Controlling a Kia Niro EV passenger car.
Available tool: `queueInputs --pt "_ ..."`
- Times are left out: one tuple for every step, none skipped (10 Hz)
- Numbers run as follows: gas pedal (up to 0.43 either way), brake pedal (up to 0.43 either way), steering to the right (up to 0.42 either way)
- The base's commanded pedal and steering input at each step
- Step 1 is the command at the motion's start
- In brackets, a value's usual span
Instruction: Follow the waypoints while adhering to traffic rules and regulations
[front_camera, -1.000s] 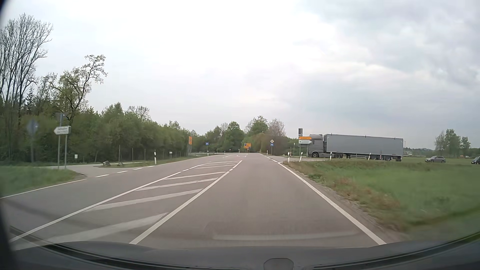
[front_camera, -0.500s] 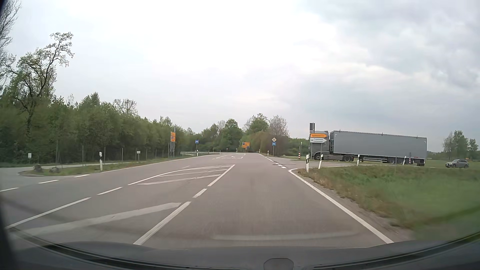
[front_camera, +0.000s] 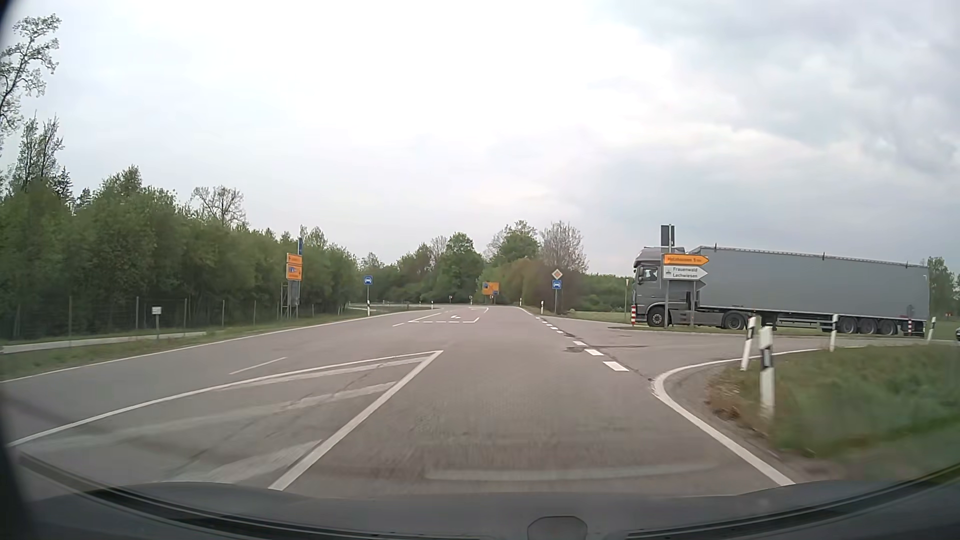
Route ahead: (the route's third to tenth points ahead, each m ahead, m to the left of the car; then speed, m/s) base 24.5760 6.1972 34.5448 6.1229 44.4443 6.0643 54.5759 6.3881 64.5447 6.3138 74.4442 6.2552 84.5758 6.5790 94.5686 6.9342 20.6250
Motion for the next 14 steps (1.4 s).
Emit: queueInputs --pt "0.0 0.11 0.002" --pt "0.0 0.11 0.002" --pt "0.0 0.11 0.002" --pt "0.0 0.11 0.002" --pt "0.0 0.116 0.002" --pt "0.0 0.116 0.001" --pt "0.0 0.11 0.001" --pt "0.0 0.116 0.001" --pt "0.0 0.116 0.001" --pt "0.0 0.116 0.001" --pt "0.0 0.122 0.001" --pt "0.0 0.122 0.001" --pt "0.0 0.128 0.001" --pt "0.0 0.134 0.001"
